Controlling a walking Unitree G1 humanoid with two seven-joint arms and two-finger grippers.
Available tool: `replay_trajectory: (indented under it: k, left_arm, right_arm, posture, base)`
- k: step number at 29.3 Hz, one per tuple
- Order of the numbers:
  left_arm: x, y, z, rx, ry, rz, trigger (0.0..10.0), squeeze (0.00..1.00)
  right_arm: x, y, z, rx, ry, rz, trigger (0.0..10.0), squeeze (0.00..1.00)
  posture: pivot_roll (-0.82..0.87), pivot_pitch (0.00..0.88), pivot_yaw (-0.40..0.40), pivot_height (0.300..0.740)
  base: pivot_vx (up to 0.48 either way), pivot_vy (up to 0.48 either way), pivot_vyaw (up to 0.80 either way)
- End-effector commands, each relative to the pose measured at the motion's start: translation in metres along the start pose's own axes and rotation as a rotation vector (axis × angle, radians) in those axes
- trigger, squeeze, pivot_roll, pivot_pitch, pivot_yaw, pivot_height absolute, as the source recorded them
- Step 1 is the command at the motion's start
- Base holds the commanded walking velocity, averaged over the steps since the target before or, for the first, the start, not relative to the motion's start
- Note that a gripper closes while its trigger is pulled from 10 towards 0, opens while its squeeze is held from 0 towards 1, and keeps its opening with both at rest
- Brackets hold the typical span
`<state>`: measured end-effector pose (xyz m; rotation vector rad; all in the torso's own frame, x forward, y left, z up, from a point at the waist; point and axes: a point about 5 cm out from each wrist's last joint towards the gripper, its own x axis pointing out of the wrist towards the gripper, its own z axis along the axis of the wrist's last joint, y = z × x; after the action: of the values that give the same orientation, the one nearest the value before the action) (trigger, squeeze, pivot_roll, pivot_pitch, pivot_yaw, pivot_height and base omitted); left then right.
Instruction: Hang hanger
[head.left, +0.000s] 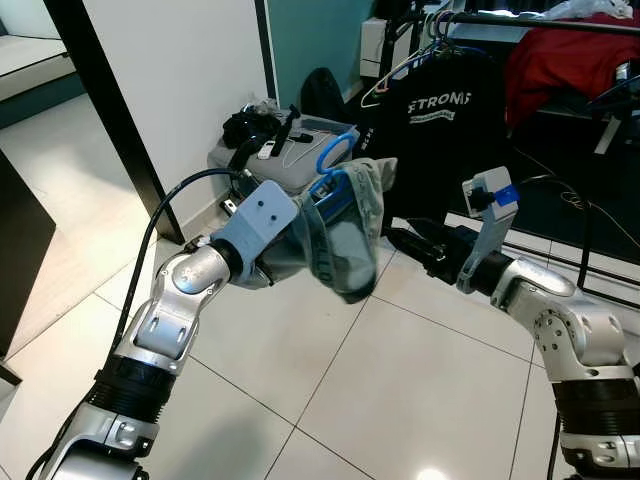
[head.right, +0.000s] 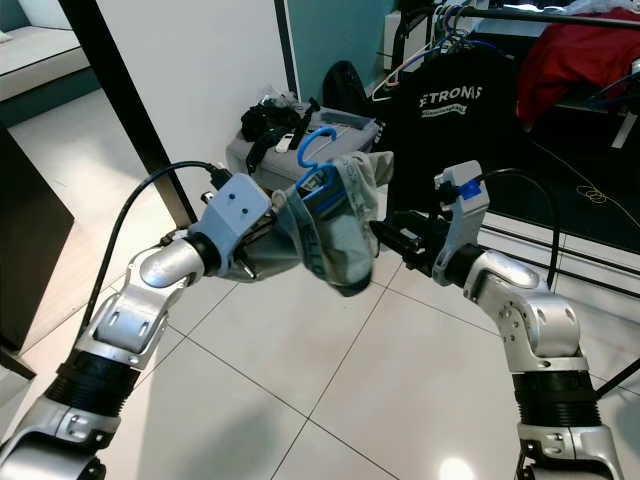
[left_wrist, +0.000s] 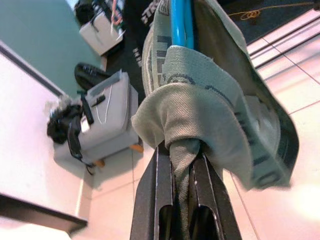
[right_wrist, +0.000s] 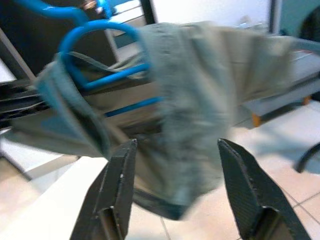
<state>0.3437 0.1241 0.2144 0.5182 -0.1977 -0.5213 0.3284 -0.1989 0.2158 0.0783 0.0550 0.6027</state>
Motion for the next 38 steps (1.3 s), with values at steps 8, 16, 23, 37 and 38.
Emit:
replay_trajectory:
  k: [8,16,23,37,38]
  left_arm:
    - [-0.021,0.009,-0.033,-0.238,0.064,0.156,10.0,0.0]
    - [-0.047,-0.014,-0.045,-0.473,-0.031,0.29,10.0,0.0]
    - [-0.057,-0.03,-0.046,-0.611,-0.054,0.374,10.0,0.0]
    - [-0.059,-0.036,-0.042,-0.676,-0.092,0.353,10.0,0.0]
    - [-0.059,-0.036,-0.042,-0.676,-0.092,0.353,10.0,0.0]
  right_arm:
    - [-0.008,-0.016,-0.012,0.118,-0.106,-0.14,10.0,0.0]
    - [0.006,0.008,-0.04,0.233,-0.103,-0.206,10.0,0.0]
    - [0.01,0.032,-0.057,0.134,-0.064,-0.199,10.0,0.0]
    - [-0.003,0.017,-0.054,0.144,-0.15,-0.316,10.0,0.0]
    - [-0.003,0.017,-0.054,0.144,-0.15,-0.316,10.0,0.0]
  posture:
    - [-0.1,0.083,0.065,0.74]
    - [-0.09,0.081,0.054,0.74]
    - [-0.07,0.081,0.043,0.74]
    - [-0.1,0.067,0.039,0.74]
    - [-0.1,0.067,0.039,0.74]
  base:
    - [0.0,0.0,0.0]
    - [0.0,0.0,-0.37]
    - [0.0,0.0,-0.73]
    - [0.094,0.0,-0.48]
    - [0.412,0.0,0.0]
